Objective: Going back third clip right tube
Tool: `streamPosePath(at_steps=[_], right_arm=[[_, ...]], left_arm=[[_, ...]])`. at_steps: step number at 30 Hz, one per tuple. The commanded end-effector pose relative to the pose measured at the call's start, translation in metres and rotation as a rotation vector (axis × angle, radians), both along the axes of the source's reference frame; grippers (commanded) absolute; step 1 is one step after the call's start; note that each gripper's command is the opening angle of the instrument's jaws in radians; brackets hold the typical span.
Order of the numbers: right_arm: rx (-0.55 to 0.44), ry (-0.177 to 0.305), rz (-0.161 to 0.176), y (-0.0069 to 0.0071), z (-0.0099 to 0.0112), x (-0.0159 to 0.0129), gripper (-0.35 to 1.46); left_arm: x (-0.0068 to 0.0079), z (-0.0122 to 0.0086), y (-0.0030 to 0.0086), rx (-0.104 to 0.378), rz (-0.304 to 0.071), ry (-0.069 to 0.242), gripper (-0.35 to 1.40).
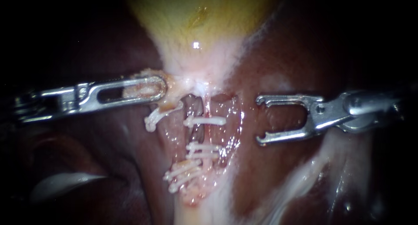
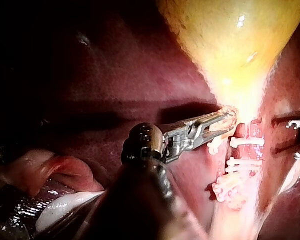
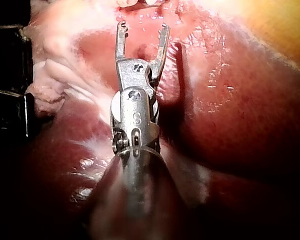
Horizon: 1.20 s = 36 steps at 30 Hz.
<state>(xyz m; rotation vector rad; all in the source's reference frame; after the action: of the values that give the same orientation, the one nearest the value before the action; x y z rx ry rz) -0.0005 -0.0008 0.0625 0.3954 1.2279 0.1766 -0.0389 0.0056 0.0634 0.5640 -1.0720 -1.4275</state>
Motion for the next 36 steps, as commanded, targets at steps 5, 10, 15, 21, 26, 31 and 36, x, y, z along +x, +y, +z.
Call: streamPosePath(at_steps=[5,10,15,21,26,31,36], right_arm=[[0.001,0.0,0.0,-0.0002,-0.0002,0.0001,0.5],[0.001,0.0,0.0,-0.0003,-0.0003,0.0001,0.5],[0.0,-0.001,0.001,-0.0004,-0.0002,0.0002,0.5],[0.0,-0.001,0.001,-0.0006,-0.0003,0.0003,0.5],[0.0,-0.001,0.001,-0.0006,-0.0004,0.0003,0.5],[0.0,-0.001,0.001,-0.0007,-0.0004,0.0003,0.5],[0.0,-0.001,0.001,-0.0007,-0.0005,0.0003,0.5]], left_arm=[[-0.0004,0.0007,0.0001,0.0,0.002,0.005,-0.35],[-0.0012,0.002,0.0001,-0.001,0.002,0.015,-0.35],[-0.0023,0.0038,0.0001,0.0,0.012,0.023,-0.35],[-0.0036,0.0059,0.0003,-0.003,0.026,0.032,-0.35],[-0.0043,0.0073,0.0004,0.0,0.037,0.04,-0.35],[-0.0045,0.0077,0.0003,0.004,0.036,0.04,-0.35],[-0.0046,0.0076,0.0002,0.005,0.038,0.038,-0.35]])
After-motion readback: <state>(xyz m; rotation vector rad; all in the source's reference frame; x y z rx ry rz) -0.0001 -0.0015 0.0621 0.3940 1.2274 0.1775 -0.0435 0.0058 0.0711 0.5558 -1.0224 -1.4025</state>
